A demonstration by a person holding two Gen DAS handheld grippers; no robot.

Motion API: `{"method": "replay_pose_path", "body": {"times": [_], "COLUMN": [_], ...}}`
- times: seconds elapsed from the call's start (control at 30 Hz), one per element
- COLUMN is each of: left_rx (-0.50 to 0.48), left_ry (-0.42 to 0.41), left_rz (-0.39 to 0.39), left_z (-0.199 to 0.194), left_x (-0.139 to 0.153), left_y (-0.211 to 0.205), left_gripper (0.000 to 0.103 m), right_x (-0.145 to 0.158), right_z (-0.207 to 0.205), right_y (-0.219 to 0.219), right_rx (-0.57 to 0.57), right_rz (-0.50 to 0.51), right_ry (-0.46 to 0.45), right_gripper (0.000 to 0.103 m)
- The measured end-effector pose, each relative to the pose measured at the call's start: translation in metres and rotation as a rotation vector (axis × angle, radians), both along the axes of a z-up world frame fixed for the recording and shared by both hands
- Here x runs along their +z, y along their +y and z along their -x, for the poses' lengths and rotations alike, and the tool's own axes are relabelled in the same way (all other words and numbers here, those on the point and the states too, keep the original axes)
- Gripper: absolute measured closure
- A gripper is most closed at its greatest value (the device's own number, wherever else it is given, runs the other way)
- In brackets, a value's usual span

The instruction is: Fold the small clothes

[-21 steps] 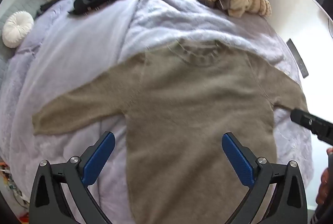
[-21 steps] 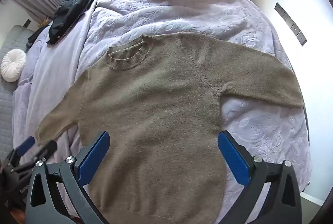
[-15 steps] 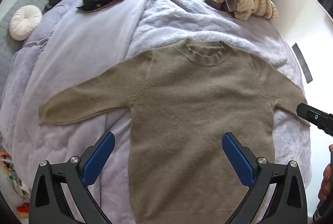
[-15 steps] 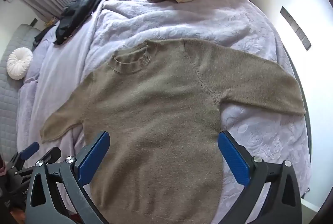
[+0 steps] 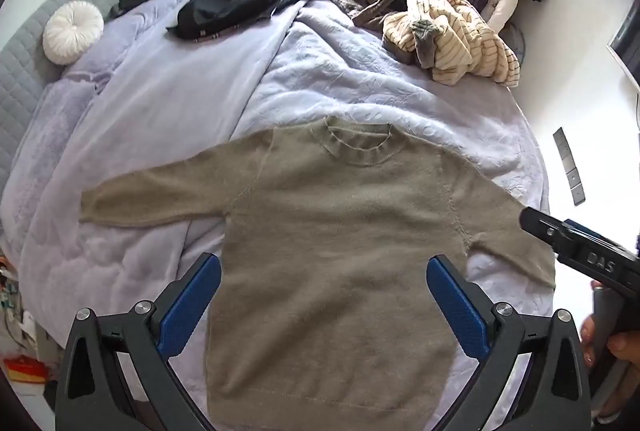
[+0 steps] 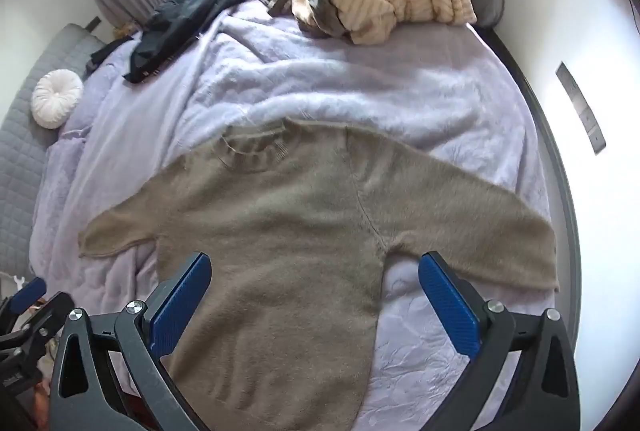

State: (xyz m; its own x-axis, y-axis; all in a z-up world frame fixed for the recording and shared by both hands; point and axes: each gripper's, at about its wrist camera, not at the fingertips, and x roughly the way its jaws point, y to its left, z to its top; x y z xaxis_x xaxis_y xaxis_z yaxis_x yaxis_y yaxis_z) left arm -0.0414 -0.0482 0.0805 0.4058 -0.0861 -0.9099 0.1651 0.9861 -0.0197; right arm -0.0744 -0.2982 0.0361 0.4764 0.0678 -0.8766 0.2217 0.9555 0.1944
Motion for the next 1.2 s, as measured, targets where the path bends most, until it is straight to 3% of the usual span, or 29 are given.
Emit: {"method": "replay_pose_path", "body": {"times": [0.2, 0.4, 0.63, 1.2], "left_rx": [0.042, 0.068, 0.132, 0.129], "left_ry": [0.067, 0.063, 0.126, 0.104], "left_rz": [-0.05, -0.077, -0.092, -0.114], "left_z": [0.009, 0.018, 0.015, 0.014], "left_x": [-0.02, -0.02, -0.037, -0.033], "left_y": [0.003, 0.01, 0.017, 0.012], "left_gripper": [0.0, 0.0, 0.0, 0.0], "right_x": [-0.01, -0.038, -0.037, -0.043], "right_z": [0.02, 0.032, 0.028, 0.016], "right_y": [0.001, -0.002, -0.009, 0.003], "right_rx": [-0.081, -0.107, -0.103, -0.056], "right_rz": [0.039, -0.002, 0.019, 0.005], "right_ry": [0.011, 0.073, 0.063, 0.089], "right_gripper": [0.0, 0.0, 0.0, 0.0]}}
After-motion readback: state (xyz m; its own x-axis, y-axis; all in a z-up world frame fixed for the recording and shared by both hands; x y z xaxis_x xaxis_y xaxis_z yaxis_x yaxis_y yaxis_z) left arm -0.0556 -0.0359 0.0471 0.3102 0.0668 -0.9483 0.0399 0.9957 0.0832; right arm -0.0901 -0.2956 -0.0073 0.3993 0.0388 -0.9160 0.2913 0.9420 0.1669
